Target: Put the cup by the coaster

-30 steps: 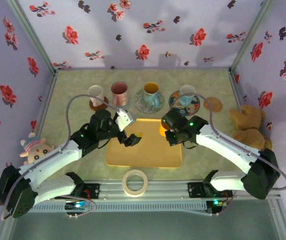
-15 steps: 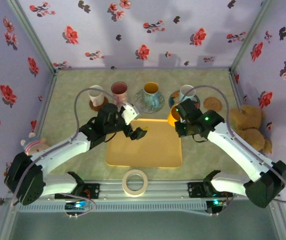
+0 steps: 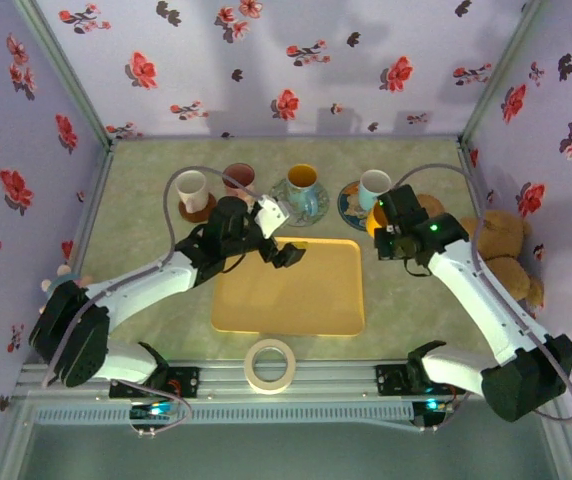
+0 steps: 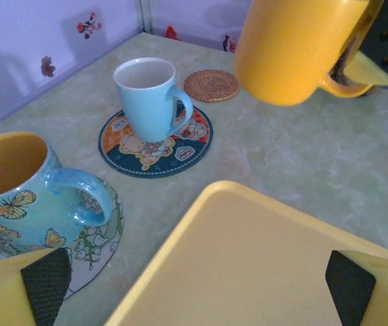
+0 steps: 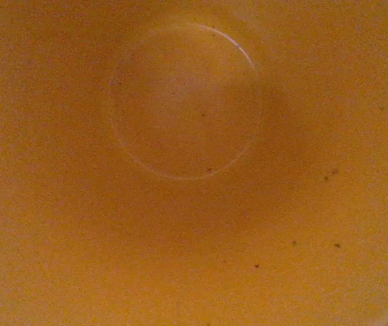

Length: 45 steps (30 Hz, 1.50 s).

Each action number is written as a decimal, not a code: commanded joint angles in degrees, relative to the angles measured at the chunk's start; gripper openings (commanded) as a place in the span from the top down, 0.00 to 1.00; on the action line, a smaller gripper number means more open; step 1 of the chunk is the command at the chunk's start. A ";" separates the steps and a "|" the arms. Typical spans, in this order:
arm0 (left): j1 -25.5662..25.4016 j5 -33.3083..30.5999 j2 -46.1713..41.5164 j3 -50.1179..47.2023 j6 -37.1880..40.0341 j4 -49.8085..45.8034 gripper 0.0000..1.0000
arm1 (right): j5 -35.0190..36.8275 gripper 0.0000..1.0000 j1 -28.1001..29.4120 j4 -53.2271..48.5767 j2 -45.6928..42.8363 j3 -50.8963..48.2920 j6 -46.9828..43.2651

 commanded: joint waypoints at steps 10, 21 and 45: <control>-0.31 1.09 7.74 5.85 -0.14 5.01 0.00 | 1.67 1.00 -10.12 4.85 5.54 6.92 -3.56; -0.31 1.59 12.31 9.09 -0.11 5.85 0.00 | -2.05 1.00 -18.90 8.61 13.72 10.77 -4.36; -0.22 2.67 16.78 14.49 -0.19 3.68 0.00 | -2.89 1.00 -26.13 16.72 33.78 18.09 -5.78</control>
